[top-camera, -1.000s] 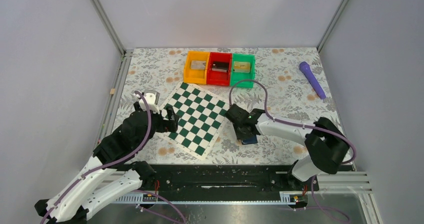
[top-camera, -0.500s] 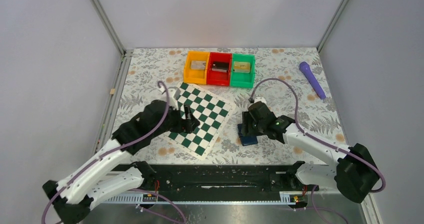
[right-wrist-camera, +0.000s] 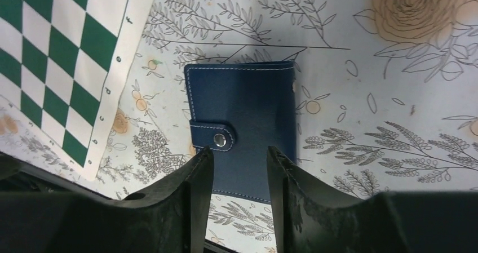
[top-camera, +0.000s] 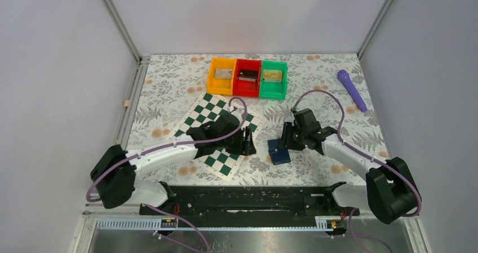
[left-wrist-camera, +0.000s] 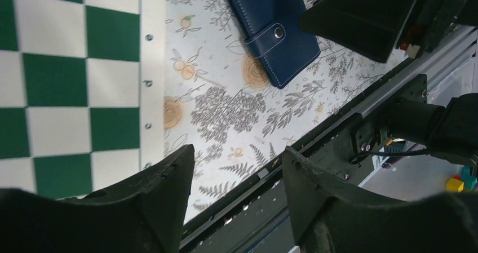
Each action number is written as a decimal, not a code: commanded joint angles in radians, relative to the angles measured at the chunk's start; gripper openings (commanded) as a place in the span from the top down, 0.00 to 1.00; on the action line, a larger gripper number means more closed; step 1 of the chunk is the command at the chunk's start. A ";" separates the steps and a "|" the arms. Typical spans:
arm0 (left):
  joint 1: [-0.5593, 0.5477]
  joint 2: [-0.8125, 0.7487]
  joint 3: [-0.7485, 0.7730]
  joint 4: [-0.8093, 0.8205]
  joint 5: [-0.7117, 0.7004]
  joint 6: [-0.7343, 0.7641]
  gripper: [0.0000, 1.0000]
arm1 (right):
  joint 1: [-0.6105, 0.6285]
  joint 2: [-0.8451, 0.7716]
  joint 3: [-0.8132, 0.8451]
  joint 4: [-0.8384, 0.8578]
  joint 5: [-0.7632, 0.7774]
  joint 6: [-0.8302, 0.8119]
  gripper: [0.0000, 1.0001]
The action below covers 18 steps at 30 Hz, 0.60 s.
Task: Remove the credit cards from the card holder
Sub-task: Move the card holder to the center of the board, then open the card holder at the center of the board.
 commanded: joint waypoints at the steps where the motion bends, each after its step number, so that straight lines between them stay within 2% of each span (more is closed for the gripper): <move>1: -0.029 0.099 0.077 0.183 0.001 -0.046 0.42 | -0.031 -0.028 -0.024 0.049 -0.045 -0.002 0.54; 9: -0.074 0.334 0.226 0.187 -0.079 -0.048 0.43 | -0.119 0.056 -0.062 0.093 -0.111 0.013 0.48; 18: -0.114 0.479 0.307 0.179 -0.160 -0.038 0.41 | -0.127 0.039 -0.166 0.216 -0.224 0.134 0.69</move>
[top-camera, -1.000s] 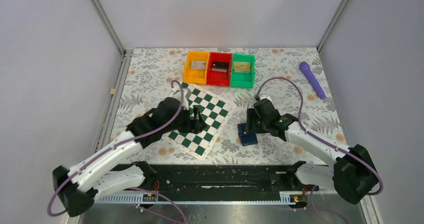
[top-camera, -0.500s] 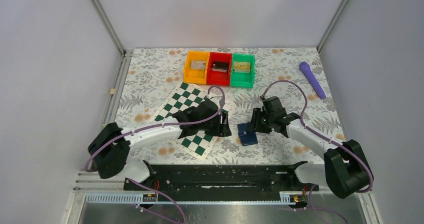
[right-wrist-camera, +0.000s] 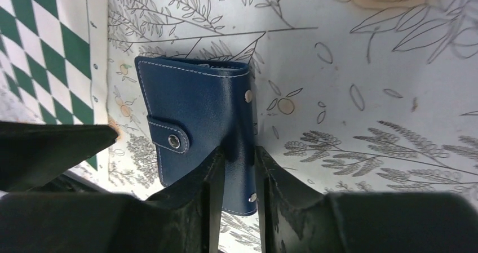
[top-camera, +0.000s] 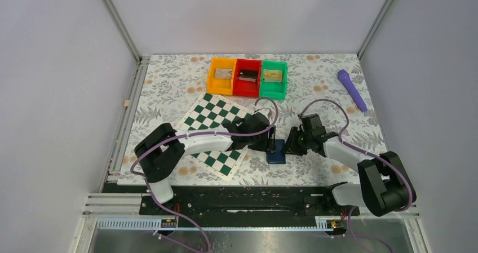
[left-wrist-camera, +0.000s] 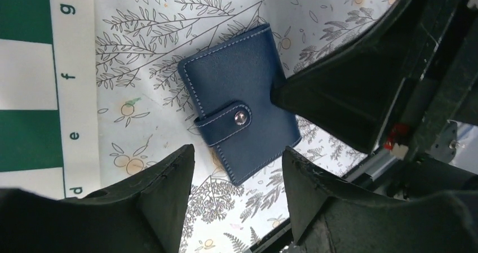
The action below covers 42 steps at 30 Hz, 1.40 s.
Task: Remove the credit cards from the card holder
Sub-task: Open the card holder at the center of the board.
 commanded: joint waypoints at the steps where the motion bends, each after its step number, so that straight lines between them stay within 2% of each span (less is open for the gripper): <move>1: -0.019 0.047 0.060 0.035 -0.072 0.002 0.42 | -0.004 -0.025 -0.081 0.114 -0.099 0.105 0.70; 5: -0.041 0.101 0.096 0.011 -0.091 0.015 0.42 | -0.005 -0.032 -0.145 0.213 -0.122 0.151 0.72; 14: -0.084 0.160 0.168 -0.103 -0.240 0.061 0.40 | -0.004 -0.053 -0.178 0.223 -0.098 0.156 0.75; 20: -0.109 0.144 0.189 -0.188 -0.351 0.067 0.40 | -0.004 -0.077 -0.183 0.207 -0.084 0.150 0.75; 28: -0.122 0.154 0.261 -0.262 -0.379 0.092 0.40 | -0.005 -0.087 -0.180 0.199 -0.078 0.142 0.76; 42: -0.122 0.239 0.287 -0.268 -0.365 0.100 0.42 | -0.004 -0.103 -0.181 0.201 -0.079 0.131 0.77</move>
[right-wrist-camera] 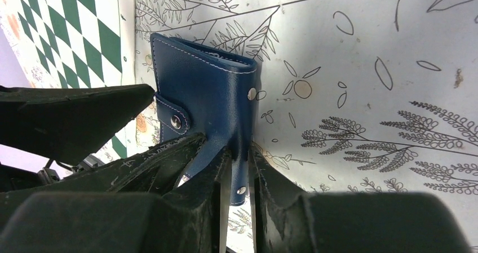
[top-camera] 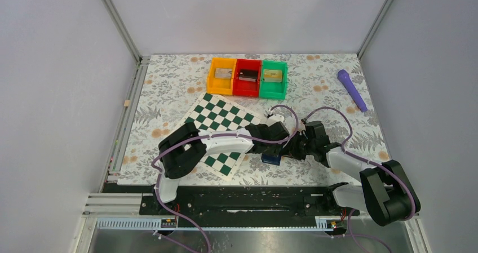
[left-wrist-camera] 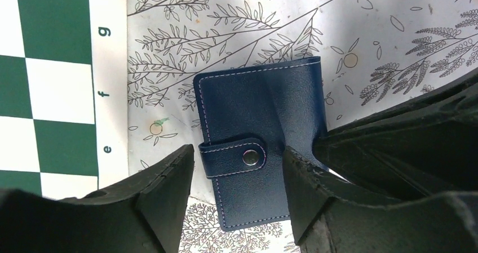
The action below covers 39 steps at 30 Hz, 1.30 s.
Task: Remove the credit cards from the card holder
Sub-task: Open the card holder at the center of the board.
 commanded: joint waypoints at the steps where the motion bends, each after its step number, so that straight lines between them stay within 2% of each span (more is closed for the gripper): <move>1: -0.004 0.023 0.037 -0.018 -0.033 0.011 0.43 | 0.003 -0.022 -0.012 -0.019 0.019 -0.019 0.77; 11: -0.004 0.024 0.031 -0.035 -0.045 0.015 0.53 | 0.003 -0.021 -0.012 -0.019 0.021 -0.018 0.78; 22: -0.010 -0.006 0.015 -0.031 -0.041 0.012 0.75 | 0.003 -0.018 -0.016 -0.019 0.038 -0.014 0.79; 27: -0.010 -0.030 0.005 -0.033 -0.038 0.003 0.76 | 0.003 -0.024 -0.018 -0.019 0.044 -0.016 0.80; 39: -0.005 -0.106 -0.020 0.008 0.129 -0.035 0.76 | 0.002 -0.072 0.002 -0.082 0.090 -0.026 0.79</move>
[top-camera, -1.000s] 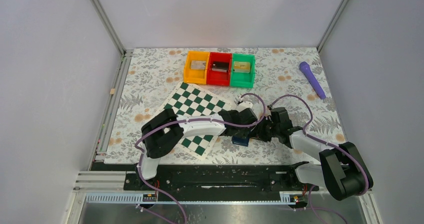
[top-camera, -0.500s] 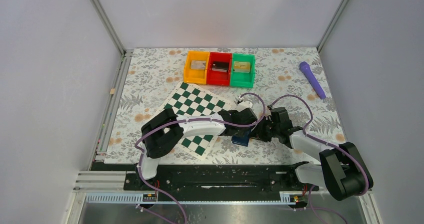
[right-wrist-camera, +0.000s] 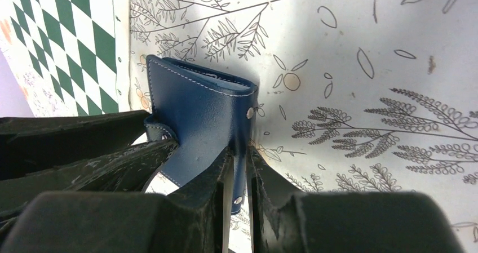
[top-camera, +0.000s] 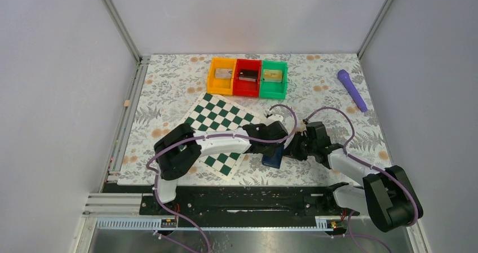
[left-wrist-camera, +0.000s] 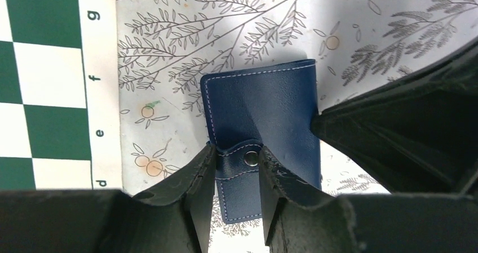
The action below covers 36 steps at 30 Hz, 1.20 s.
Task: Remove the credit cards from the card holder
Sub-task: Open the card holder at the center of the board.
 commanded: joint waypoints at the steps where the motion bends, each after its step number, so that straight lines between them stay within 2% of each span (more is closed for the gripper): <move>1: 0.001 -0.072 -0.007 0.026 0.105 -0.023 0.76 | 0.001 -0.032 0.012 -0.049 0.064 -0.018 0.79; 10: 0.025 -0.111 -0.060 0.080 0.206 -0.055 0.75 | 0.001 -0.038 0.023 -0.082 0.063 -0.016 0.79; 18: 0.017 -0.094 -0.012 0.021 0.064 0.004 0.53 | 0.001 -0.093 0.036 -0.103 0.034 -0.005 0.77; 22: -0.009 -0.032 0.063 -0.047 -0.021 0.045 0.46 | 0.001 -0.101 0.033 -0.108 0.021 -0.009 0.75; 28: -0.017 0.030 0.080 -0.074 -0.064 0.042 0.47 | 0.001 -0.089 0.012 -0.066 -0.017 0.005 0.74; 32: -0.022 0.068 0.089 -0.073 -0.056 0.044 0.49 | 0.001 -0.072 0.025 -0.016 -0.071 0.014 0.67; 36: -0.022 0.092 0.087 -0.073 -0.059 0.036 0.59 | 0.001 -0.100 0.002 0.047 -0.092 0.070 0.79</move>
